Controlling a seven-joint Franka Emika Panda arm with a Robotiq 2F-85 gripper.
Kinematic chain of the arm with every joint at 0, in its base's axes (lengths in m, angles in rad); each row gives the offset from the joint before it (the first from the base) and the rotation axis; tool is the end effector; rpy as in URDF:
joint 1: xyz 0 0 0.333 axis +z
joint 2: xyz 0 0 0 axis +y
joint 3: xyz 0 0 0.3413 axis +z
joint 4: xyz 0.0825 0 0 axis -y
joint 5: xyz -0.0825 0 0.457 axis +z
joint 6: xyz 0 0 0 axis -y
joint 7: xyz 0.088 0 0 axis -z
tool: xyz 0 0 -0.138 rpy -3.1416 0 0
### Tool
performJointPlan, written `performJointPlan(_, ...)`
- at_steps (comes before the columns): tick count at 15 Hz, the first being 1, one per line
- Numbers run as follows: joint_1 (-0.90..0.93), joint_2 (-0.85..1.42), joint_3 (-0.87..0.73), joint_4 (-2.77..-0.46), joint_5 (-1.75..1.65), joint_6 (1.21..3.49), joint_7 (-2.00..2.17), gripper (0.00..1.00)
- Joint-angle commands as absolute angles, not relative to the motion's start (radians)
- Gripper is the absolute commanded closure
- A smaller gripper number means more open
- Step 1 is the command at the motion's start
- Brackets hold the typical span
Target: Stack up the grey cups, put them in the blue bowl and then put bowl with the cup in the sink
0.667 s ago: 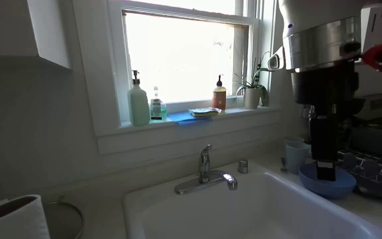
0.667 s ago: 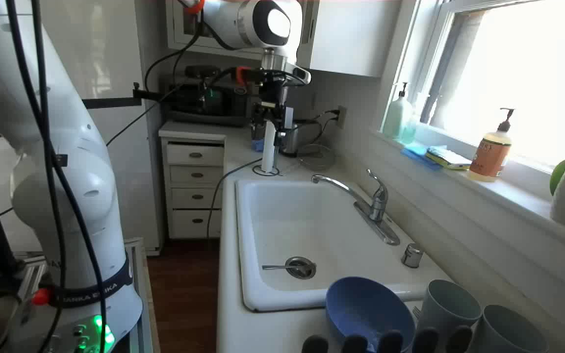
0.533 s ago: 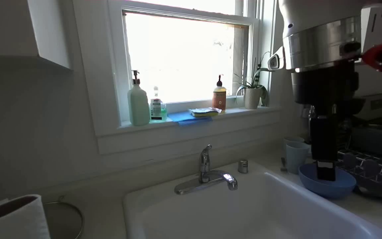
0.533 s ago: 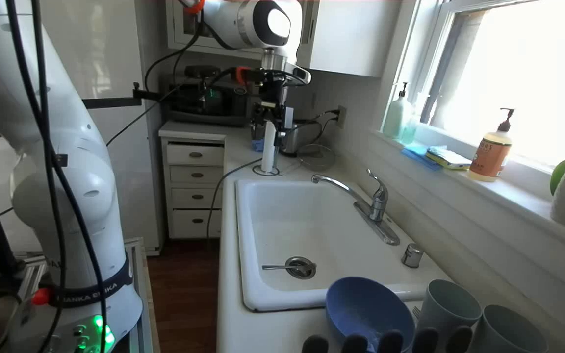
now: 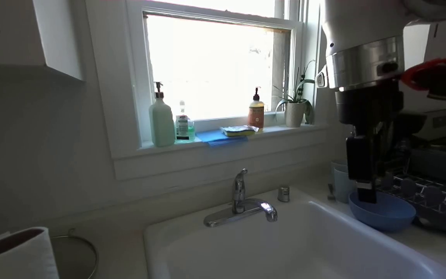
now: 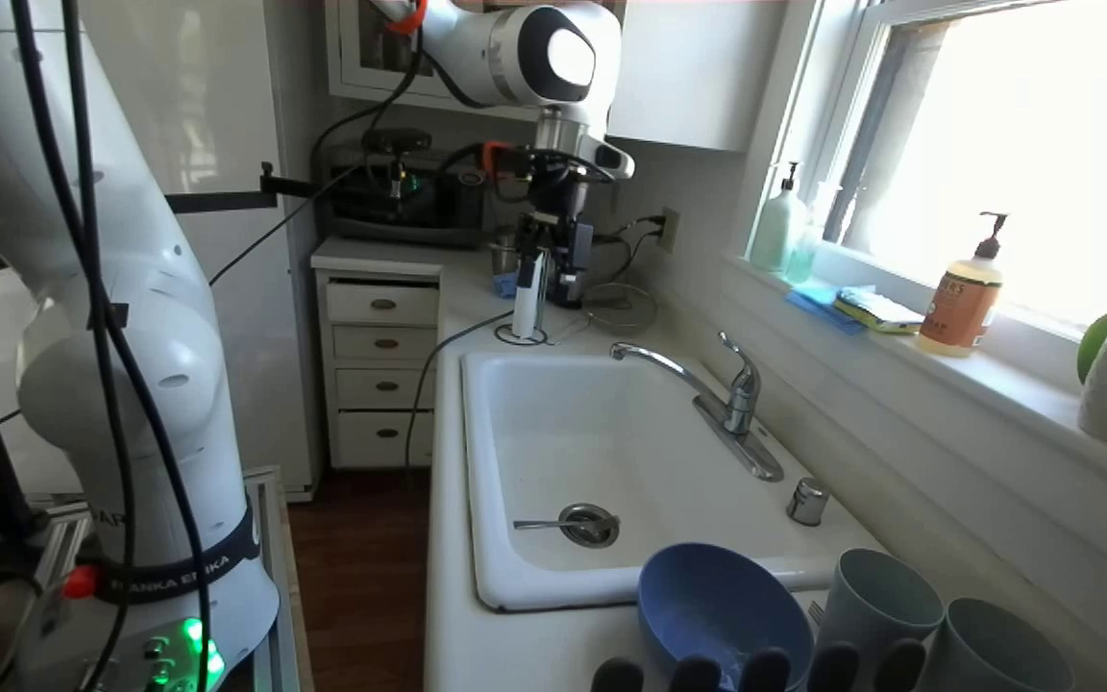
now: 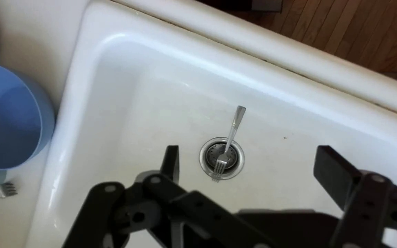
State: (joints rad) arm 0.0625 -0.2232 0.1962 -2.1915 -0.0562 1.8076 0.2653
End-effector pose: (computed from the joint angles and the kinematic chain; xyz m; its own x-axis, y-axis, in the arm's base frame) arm 0.5072 0.1294 0.4311 0.9909 -0.0064 -0.1342 0.0119 -0.9908 0.1347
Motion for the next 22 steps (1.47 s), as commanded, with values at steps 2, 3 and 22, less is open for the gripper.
performJointPlan(2, -0.015, -0.129, 0.083, -2.154, -0.077, 1.876, 0.313, 0.0)
performJointPlan(3, -0.036, -0.109, 0.055, -2.135, -0.071, 1.882, 0.331, 0.0)
performJointPlan(22, -0.142, 0.18, -0.236, -2.096, -0.307, 2.573, 0.538, 0.0)
